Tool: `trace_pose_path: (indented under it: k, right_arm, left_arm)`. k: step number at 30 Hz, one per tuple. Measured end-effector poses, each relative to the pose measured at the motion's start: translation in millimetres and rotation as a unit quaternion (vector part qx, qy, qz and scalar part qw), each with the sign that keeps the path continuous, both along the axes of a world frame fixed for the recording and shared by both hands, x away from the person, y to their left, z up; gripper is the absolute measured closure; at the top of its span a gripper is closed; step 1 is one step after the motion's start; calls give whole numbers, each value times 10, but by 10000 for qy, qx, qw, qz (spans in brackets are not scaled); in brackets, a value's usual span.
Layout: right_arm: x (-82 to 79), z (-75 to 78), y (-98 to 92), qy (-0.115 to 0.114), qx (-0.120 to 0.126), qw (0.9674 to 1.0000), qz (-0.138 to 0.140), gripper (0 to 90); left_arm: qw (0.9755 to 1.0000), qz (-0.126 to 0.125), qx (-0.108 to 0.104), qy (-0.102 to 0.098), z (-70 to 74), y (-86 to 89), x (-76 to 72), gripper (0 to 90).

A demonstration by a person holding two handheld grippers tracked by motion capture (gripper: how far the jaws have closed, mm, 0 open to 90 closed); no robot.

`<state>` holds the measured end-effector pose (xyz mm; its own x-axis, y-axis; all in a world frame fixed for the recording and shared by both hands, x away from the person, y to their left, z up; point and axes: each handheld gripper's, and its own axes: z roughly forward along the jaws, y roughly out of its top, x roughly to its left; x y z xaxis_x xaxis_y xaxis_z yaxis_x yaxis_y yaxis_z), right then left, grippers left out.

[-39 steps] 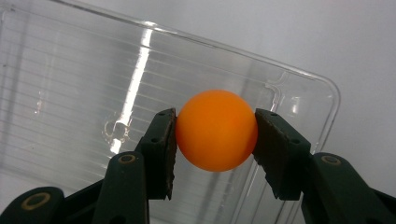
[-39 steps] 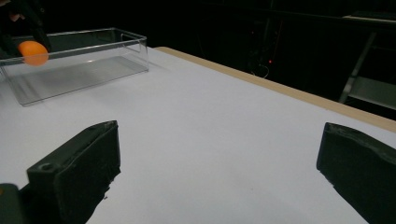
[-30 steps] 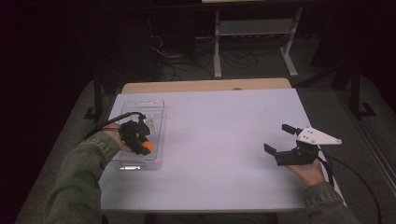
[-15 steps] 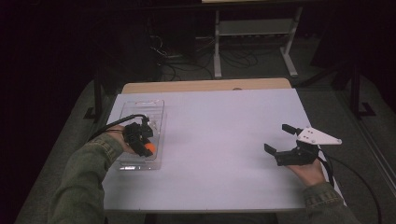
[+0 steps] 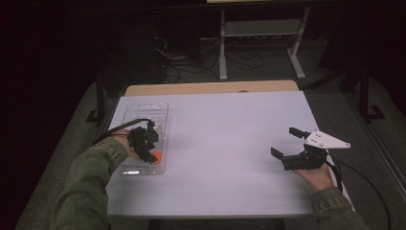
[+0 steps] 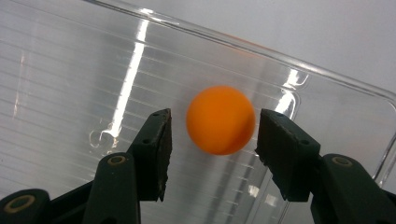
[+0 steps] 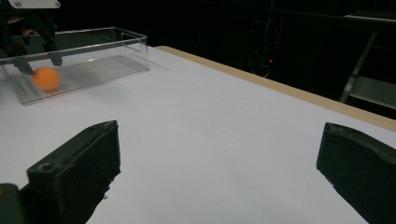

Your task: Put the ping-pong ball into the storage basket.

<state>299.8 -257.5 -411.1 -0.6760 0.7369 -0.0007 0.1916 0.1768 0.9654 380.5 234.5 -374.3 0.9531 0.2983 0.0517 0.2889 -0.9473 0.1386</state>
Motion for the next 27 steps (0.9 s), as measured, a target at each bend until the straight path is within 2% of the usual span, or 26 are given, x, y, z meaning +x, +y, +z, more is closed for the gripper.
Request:
trace_pose_path:
  k: [10, 15, 17, 19, 22, 27]
  right_arm:
    - [-1, -5, 15, -4, -76, 10000, 3, 0]
    - [-6, -6, 13, 12, -87, 10000, -11, 0]
    - [-9, -6, 9, 14, -91, 10000, -18, 0]
    - [-11, -5, 6, 7, -93, 10000, -19, 0]
    - [-17, -3, 4, 8, -95, 10000, -28, 0]
    - [-19, -1, 3, 1, -89, 10000, -31, 0]
  left_arm:
    - [9990, 238, -113, -373, 118, 76, -13, 275]
    - [9982, 318, -267, -432, 172, 105, -9, 202]
    - [9975, 353, -391, -475, 201, 111, -17, 141]
    - [9960, 385, -544, -597, 233, 121, -25, 89]
    - [9942, 519, -665, -669, 258, 147, -20, 1]
    - [9893, 753, -934, -825, 274, 212, -24, 0]
